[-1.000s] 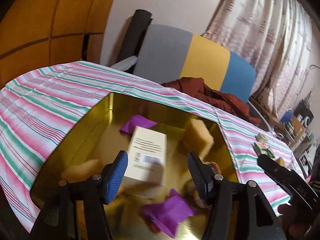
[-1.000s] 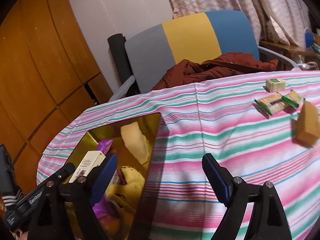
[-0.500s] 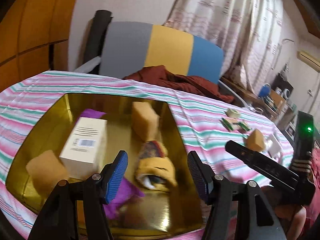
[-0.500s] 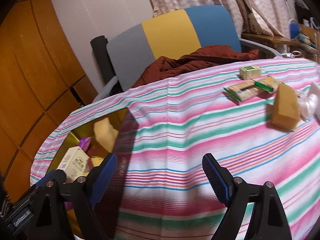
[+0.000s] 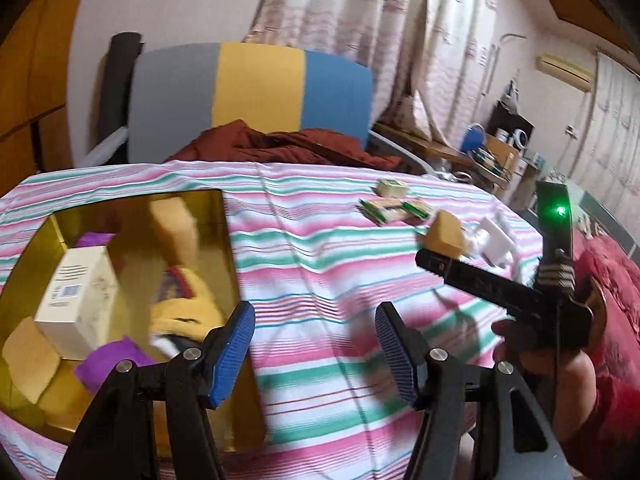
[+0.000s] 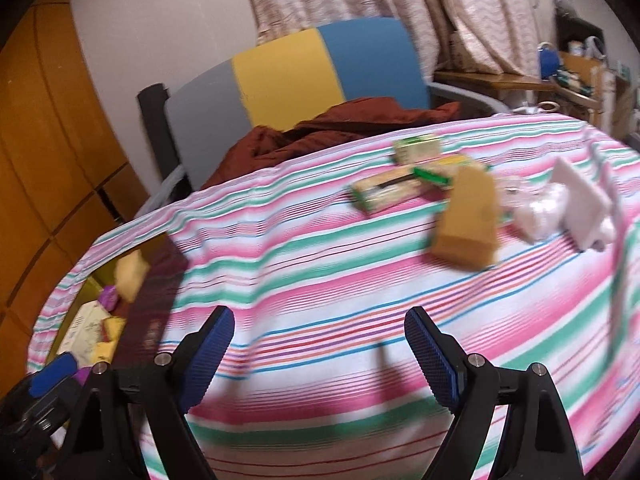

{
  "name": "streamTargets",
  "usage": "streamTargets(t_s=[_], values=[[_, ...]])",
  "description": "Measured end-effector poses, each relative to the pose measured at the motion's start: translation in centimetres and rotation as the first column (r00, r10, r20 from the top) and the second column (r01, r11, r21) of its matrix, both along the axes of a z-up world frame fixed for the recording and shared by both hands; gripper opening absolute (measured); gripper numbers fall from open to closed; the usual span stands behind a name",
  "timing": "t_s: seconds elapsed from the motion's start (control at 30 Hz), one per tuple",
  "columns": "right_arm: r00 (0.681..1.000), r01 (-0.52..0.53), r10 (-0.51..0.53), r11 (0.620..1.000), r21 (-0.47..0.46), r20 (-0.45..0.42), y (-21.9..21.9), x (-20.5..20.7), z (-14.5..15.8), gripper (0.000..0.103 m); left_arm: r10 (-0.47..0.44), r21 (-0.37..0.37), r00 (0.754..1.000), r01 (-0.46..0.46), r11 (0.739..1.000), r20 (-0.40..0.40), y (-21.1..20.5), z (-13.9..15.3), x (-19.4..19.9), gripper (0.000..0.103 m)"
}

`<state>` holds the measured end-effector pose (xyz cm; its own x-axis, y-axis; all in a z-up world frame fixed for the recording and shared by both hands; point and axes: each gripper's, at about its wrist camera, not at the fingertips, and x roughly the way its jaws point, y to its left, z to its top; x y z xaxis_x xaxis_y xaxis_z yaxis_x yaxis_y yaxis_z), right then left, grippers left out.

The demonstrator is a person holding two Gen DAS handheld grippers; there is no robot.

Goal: Organize objects
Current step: 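Withdraw both grippers from the gold tray back toward the pile, then grasp the pink plastic hair curler with the right gripper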

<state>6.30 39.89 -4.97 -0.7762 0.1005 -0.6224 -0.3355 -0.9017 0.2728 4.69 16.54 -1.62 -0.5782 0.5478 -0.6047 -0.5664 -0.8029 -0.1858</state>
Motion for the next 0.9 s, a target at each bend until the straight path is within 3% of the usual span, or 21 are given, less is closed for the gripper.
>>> streamTargets(t_s=[0.3,0.6,0.77,0.9], values=[[0.991,0.130,-0.130,0.991,0.044,0.009,7.3,0.6,-0.5,0.088,-0.058,-0.031,0.998,0.059,0.998,0.034,2.5,-0.9,0.8,0.064],[0.982,0.182,-0.182,0.983,-0.001,0.044,12.2,-4.7,-1.3,0.088,-0.055,-0.056,0.998,0.058,0.997,0.041,3.3,-1.1,1.0,0.064],[1.000,-0.007,0.007,1.000,-0.016,0.018,8.3,-6.4,-1.5,0.089,-0.045,-0.060,0.998,0.048,0.997,0.050,3.5,-1.3,0.7,0.064],[0.986,-0.168,0.168,0.986,-0.008,-0.019,4.5,-4.9,-1.5,0.089,-0.050,-0.062,0.996,0.055,0.997,0.071,4.0,-1.8,0.5,0.064]])
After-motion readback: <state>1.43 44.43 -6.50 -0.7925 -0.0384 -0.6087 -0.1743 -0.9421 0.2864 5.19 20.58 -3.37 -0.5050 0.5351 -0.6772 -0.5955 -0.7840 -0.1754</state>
